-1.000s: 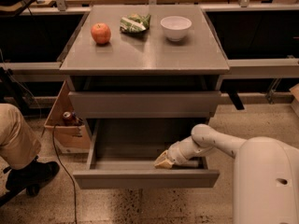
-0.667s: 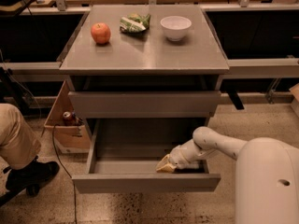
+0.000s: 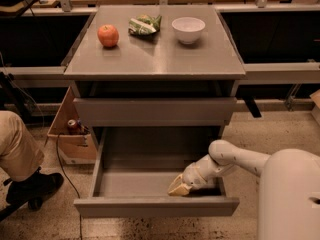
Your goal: Open middle drawer
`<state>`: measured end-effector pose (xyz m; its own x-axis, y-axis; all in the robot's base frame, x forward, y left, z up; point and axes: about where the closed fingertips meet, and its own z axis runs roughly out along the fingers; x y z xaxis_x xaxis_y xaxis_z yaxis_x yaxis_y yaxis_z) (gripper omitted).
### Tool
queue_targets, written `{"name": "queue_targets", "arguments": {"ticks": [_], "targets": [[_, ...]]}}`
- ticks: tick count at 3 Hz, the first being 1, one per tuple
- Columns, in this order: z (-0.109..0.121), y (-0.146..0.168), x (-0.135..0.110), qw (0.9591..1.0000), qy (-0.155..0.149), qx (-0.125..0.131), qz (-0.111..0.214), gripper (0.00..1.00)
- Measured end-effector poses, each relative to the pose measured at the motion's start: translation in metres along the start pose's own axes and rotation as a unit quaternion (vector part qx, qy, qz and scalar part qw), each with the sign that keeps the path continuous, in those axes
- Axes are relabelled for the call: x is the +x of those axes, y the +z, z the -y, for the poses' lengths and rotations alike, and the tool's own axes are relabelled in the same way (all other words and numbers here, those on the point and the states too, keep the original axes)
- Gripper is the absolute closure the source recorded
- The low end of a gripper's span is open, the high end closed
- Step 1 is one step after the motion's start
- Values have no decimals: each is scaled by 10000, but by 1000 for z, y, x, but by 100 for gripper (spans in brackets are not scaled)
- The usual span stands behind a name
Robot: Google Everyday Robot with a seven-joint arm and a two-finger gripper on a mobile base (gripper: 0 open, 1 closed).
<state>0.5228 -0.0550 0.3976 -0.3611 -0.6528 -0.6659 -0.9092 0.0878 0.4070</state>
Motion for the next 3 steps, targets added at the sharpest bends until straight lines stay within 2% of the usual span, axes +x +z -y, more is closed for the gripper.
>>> {"name": "queue_targets", "arguments": {"ticks": [1, 2, 3], "targets": [[-40, -13, 9, 9991, 41, -420, -70, 100], [-42, -15, 8, 9991, 12, -430, -59, 100], [-33, -27, 7, 9998, -44, -164, -69, 100]]}}
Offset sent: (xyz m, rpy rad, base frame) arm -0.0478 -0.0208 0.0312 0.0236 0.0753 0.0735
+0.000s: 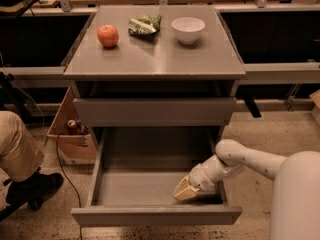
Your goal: Open middle drawer
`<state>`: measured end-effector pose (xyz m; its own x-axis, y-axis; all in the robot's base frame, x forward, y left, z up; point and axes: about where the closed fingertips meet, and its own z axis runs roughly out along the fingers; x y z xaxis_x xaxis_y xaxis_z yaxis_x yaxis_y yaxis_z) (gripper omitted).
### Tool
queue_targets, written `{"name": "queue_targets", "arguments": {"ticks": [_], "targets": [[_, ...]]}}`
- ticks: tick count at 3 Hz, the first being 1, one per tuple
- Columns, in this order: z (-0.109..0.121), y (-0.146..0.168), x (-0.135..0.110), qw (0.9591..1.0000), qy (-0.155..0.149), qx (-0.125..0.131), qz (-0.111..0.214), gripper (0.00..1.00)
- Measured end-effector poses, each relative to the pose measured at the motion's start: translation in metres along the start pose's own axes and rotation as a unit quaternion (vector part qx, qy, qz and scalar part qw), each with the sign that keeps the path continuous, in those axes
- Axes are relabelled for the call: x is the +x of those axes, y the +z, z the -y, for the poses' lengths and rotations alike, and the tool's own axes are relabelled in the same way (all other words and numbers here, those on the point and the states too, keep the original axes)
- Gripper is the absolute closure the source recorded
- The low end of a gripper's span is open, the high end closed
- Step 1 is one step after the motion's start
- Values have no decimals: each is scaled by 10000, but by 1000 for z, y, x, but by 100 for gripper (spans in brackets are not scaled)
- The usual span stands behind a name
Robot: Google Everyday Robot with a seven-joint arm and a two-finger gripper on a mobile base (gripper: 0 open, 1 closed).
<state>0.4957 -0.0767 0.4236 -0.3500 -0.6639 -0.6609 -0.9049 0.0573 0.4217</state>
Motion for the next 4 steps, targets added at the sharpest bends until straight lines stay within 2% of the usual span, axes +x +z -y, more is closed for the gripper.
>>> {"name": "queue_targets", "arguments": {"ticks": [1, 2, 3, 4], "targets": [[7, -7, -2, 9998, -19, -73, 174, 100], [4, -6, -4, 9981, -12, -484, 373, 100], [0, -5, -5, 9960, 2, -764, 463, 100], [-4, -7, 2, 9954, 81, -861, 416, 100]]}}
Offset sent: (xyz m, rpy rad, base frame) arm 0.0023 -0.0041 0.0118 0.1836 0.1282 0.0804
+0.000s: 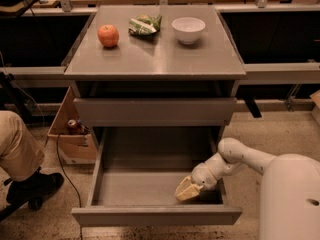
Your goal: Open middle drawer
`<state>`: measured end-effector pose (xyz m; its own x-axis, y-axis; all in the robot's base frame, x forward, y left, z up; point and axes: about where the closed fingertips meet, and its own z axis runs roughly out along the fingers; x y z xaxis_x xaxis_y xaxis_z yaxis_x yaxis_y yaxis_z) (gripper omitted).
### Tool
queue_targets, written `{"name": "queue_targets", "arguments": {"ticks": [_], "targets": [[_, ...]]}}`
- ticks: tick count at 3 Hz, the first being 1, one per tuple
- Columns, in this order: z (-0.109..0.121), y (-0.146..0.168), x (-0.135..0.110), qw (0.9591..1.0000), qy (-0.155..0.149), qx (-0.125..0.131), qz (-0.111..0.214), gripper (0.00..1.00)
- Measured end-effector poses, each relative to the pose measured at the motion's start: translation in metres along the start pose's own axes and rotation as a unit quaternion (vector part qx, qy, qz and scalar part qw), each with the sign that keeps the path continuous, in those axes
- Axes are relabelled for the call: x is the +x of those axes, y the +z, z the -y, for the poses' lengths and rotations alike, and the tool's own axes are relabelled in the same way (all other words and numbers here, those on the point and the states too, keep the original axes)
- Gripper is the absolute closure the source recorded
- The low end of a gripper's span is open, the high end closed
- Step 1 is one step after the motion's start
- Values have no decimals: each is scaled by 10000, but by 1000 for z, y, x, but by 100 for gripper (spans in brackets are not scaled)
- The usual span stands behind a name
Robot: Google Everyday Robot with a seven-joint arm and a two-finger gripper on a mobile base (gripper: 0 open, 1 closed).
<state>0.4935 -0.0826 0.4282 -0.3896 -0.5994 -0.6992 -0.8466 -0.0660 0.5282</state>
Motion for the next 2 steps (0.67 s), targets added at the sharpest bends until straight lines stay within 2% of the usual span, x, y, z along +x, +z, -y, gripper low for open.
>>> {"name": "queue_targets", "arguments": {"ticks": [1, 2], "targets": [[-8, -1, 9, 9999, 123, -54, -59, 100], [-25, 11, 15, 9996, 153, -221, 35, 100]]}}
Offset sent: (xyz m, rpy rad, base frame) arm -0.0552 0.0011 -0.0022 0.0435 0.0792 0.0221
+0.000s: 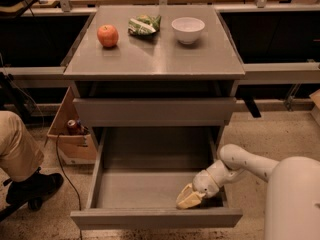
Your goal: Open middle drawer
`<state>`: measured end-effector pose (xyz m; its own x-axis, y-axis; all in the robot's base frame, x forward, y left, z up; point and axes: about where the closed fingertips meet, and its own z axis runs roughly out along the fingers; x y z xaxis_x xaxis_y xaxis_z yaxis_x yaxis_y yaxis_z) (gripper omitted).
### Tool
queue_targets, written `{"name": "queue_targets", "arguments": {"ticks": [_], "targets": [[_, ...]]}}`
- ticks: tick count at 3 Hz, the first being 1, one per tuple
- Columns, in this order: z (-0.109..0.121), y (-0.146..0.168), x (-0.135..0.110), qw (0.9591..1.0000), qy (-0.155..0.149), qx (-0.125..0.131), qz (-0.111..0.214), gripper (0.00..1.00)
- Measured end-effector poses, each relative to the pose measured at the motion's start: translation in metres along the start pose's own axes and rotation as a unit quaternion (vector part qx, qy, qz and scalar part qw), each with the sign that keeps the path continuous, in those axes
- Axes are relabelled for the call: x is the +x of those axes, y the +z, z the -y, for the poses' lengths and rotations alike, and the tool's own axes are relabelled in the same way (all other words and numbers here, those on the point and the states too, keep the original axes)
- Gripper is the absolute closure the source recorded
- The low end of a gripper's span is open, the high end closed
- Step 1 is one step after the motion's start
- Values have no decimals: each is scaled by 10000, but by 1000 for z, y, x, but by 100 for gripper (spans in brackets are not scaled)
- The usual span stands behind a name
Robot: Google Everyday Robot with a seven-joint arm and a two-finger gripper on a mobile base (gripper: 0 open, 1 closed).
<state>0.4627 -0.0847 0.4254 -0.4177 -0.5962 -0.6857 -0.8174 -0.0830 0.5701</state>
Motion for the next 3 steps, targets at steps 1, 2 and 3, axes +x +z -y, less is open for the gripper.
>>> {"name": "queue_targets", "arguments": {"ticks": [1, 2, 3], "targets": [[-9, 10, 2, 9999, -15, -148, 53, 100], [-8, 3, 0, 9999, -75, 47, 71, 100], [7, -46, 5, 9939, -71, 1100, 0, 100]]}}
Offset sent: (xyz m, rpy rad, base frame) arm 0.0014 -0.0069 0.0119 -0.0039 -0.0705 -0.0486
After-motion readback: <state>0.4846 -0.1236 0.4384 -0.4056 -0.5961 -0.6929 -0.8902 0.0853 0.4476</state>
